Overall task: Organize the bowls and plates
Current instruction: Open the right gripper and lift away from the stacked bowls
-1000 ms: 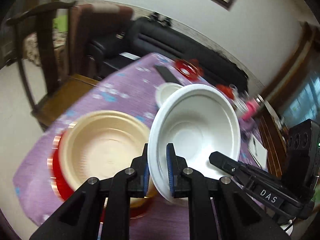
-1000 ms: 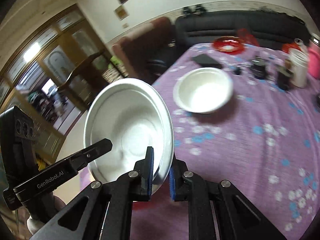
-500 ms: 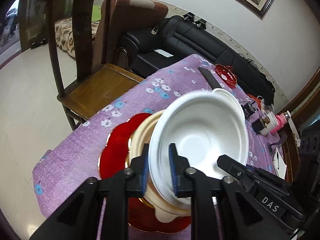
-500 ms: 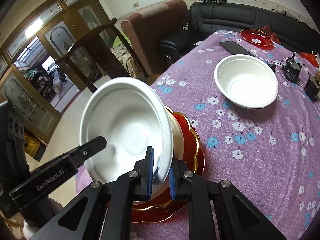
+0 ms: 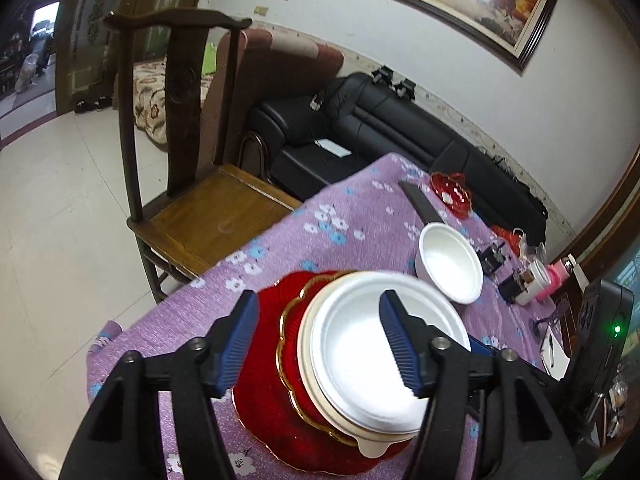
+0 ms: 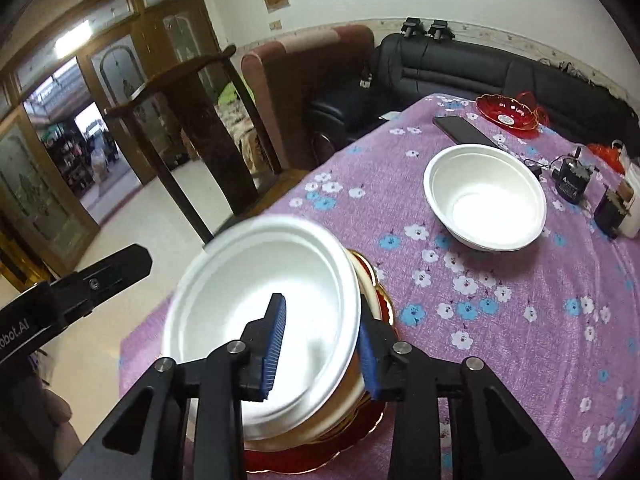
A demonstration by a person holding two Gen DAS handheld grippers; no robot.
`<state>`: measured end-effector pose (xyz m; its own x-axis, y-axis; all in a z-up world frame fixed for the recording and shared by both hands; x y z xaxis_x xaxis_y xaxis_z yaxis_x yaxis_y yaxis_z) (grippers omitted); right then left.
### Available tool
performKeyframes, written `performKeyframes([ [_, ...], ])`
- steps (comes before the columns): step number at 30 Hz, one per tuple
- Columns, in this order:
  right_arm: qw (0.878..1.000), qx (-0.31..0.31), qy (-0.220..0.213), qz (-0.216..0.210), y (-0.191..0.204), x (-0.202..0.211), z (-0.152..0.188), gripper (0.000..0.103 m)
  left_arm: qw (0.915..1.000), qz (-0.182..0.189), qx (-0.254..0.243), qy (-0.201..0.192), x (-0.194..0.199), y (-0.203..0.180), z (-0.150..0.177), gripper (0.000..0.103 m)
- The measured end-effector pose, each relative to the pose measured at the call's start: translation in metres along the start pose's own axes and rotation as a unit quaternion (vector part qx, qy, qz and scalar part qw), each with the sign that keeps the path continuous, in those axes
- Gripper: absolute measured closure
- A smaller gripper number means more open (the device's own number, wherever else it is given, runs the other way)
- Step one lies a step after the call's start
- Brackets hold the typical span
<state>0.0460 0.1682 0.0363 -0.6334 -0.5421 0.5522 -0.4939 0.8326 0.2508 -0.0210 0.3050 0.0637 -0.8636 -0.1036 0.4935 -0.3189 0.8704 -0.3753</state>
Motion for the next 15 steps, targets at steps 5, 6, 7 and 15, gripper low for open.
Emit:
performKeyframes([
  [5, 0.999, -0.034, -0.038, -0.009, -0.016, 0.02, -0.014, 0.057, 0.9997, 0.001, -0.013, -0.02, 0.006, -0.007, -0.004, 0.032],
  [6, 0.998, -0.039, -0.044, -0.009, -0.018, 0.024, -0.016, 0.056, 0.9996, 0.0, -0.017, -0.024, 0.007, -0.008, -0.004, 0.032],
  [7, 0.998, -0.044, -0.049, -0.007, -0.022, 0.029, -0.018, 0.053, 0.9993, -0.002, -0.022, -0.028, 0.008, -0.01, -0.004, 0.032],
  [15, 0.996, -0.066, -0.059, 0.022, -0.06, 0.046, -0.012, 0.048, 0.9949, -0.014, -0.073, -0.068, 0.02, -0.035, -0.003, 0.025],
])
Point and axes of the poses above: each gripper's, at about its wrist camera, not at the fingertips, and x roughly against the way its jaws point, y to its left, z to its underside, the point moved 9 cm from there along -x, roughly the way its jaws point, and after that the axes turned 12 degrees about -y, right-handed, at the moved point
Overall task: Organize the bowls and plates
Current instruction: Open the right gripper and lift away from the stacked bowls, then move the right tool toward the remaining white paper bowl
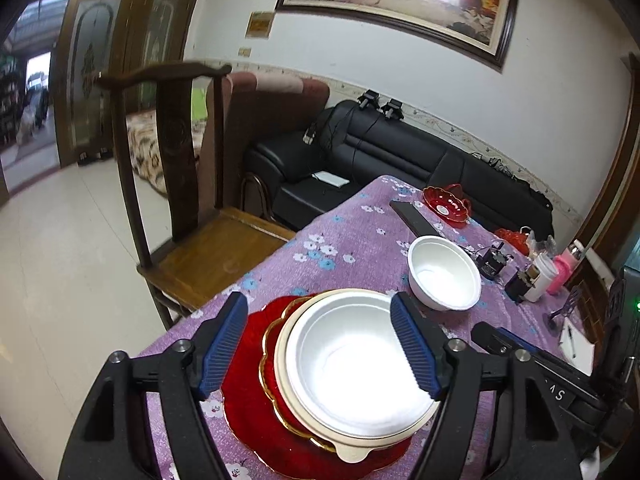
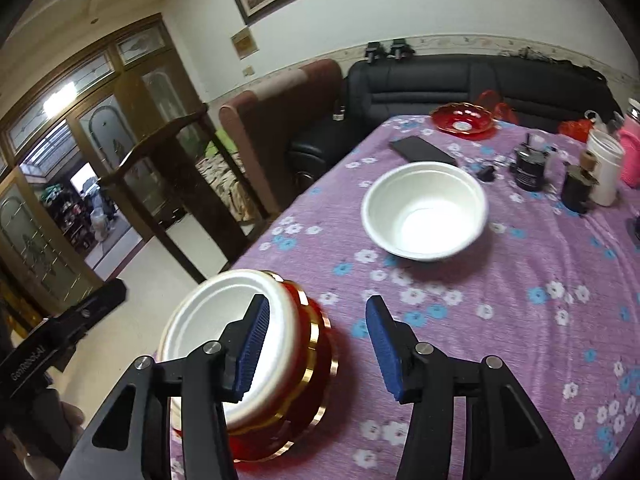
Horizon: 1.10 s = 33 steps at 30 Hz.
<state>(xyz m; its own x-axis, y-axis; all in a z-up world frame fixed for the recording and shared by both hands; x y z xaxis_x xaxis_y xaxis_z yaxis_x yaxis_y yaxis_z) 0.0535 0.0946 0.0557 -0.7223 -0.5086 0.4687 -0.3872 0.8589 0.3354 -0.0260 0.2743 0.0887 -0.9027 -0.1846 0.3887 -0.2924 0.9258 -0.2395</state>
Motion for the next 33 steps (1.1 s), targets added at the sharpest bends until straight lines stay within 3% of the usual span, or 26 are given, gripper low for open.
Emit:
performKeyframes([
  [7, 1.0, -0.007, 0.003, 0.012, -0.023, 0.007, 0.012, 0.048, 0.994, -0.072, -0.063, -0.053, 0.016, -0.009, -0.009, 0.01],
  [10, 1.0, -0.012, 0.0, 0.013, -0.029, 0.012, 0.013, 0.047, 0.9916, -0.084, -0.077, -0.062, 0.02, -0.014, -0.01, 0.008],
  [33, 0.997, -0.061, -0.008, 0.038, -0.081, 0.035, 0.014, 0.04, 0.9871, -0.054, -0.151, -0.008, 0.008, -0.07, 0.019, 0.007],
])
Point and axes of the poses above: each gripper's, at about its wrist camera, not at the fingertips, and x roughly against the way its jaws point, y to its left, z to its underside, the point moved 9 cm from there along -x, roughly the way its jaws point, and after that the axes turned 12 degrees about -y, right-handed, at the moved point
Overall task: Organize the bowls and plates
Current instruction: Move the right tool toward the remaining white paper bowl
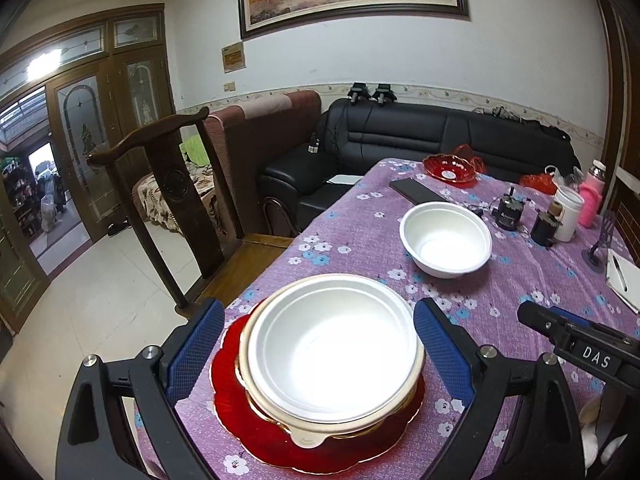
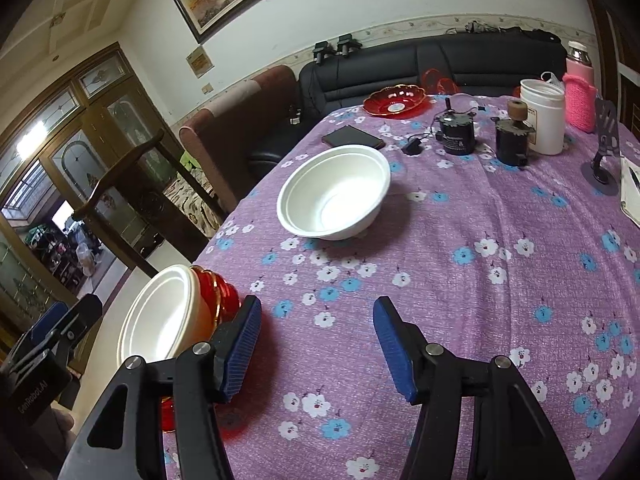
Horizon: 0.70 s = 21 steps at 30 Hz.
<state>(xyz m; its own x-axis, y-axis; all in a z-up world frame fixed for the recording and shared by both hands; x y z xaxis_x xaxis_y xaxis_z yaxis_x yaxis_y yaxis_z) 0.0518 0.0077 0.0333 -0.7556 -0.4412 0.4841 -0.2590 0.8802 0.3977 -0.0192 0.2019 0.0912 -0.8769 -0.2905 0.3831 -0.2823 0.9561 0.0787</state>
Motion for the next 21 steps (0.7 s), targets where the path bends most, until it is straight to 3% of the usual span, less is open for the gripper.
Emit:
performKeyframes([
  [10, 1.0, -0.021, 0.013, 0.013, -0.019, -0.01, 0.005, 0.04, 0.9995, 0.02, 0.001, 0.026, -0.012, -0.01, 0.009, 0.007],
  [15, 0.999, -0.025, 0.02, 0.017, -0.026, -0.014, -0.003, 0.04, 0.997, 0.069, 0.017, 0.031, -0.011, -0.013, -0.008, 0.008],
  [21, 0.999, -0.005, -0.005, 0.05, -0.04, -0.021, -0.059, 0.04, 0.9858, 0.146, 0.054, 0.063, -0.032, -0.022, -0.057, 0.008],
])
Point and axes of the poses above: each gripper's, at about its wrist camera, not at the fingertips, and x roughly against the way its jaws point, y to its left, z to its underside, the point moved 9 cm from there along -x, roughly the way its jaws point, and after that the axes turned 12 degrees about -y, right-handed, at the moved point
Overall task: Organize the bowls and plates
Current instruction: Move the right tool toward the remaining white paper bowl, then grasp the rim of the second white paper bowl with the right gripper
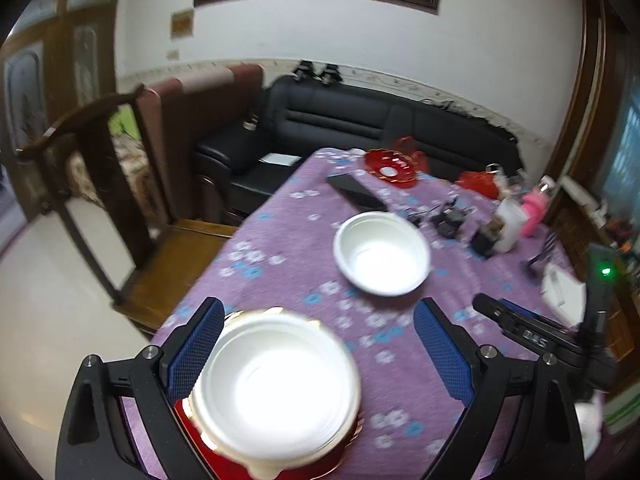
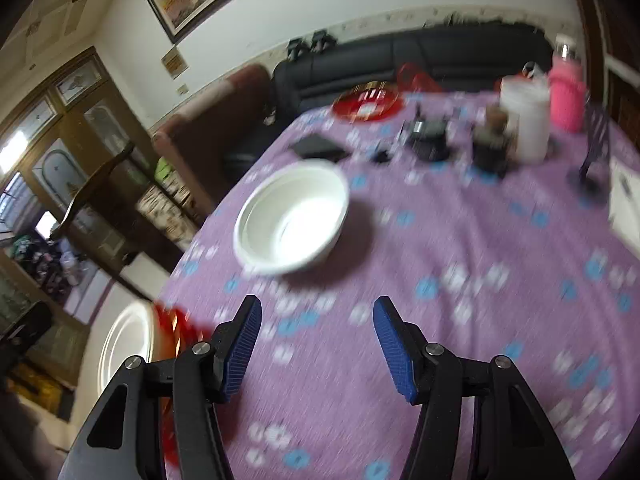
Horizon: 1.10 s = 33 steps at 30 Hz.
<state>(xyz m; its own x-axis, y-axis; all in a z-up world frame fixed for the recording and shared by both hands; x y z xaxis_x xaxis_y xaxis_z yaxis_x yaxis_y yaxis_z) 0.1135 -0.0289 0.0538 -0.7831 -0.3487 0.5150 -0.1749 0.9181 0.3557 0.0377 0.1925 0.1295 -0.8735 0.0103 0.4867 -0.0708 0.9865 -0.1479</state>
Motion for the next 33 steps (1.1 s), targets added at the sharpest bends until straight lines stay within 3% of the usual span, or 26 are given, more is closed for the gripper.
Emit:
performKeyframes([
  [4, 1.0, -0.026, -0.003, 0.003, -0.011, -0.017, -0.032, 0.034, 0.9997, 0.023, -0.004, 0.011, -0.03, -0.011, -0.028, 0.008],
  [7, 0.999, -0.038, 0.011, 0.009, -0.017, -0.04, -0.033, 0.034, 0.9994, 0.013, -0.007, 0.032, -0.071, -0.013, -0.034, 0.008],
  [15, 0.995, -0.077, 0.065, 0.019, -0.031, -0.112, 0.001, 0.034, 0.9876, 0.016, 0.076, 0.136, -0.165, -0.009, 0.001, 0.008],
  [19, 0.993, -0.092, 0.076, 0.022, -0.035, -0.136, 0.004, 0.035, 0.9856, 0.004, 0.075, 0.151, -0.181, -0.008, 0.014, 0.008],
  [21, 0.991, -0.103, 0.085, 0.016, -0.034, -0.145, 0.007, 0.039, 0.9853, 0.001, 0.069, 0.156, -0.187, -0.01, 0.017, 0.008],
  [24, 0.988, -0.119, 0.098, 0.006, -0.031, -0.156, 0.012, 0.055, 0.9845, -0.002, 0.067, 0.162, -0.191, -0.01, 0.02, 0.008],
  [26, 0.986, -0.13, 0.107, -0.002, -0.029, -0.159, 0.016, 0.076, 0.9837, -0.006, 0.067, 0.167, -0.194, -0.011, 0.023, 0.008],
  [28, 0.984, -0.137, 0.113, -0.011, -0.029, -0.158, 0.019, 0.089, 0.9834, -0.01, 0.066, 0.169, -0.195, -0.011, 0.025, 0.008],
  [33, 0.987, -0.118, 0.111, -0.005, -0.038, -0.132, 0.017, 0.092, 0.9842, -0.001, 0.049, 0.17, -0.188, -0.024, 0.03, 0.008],
])
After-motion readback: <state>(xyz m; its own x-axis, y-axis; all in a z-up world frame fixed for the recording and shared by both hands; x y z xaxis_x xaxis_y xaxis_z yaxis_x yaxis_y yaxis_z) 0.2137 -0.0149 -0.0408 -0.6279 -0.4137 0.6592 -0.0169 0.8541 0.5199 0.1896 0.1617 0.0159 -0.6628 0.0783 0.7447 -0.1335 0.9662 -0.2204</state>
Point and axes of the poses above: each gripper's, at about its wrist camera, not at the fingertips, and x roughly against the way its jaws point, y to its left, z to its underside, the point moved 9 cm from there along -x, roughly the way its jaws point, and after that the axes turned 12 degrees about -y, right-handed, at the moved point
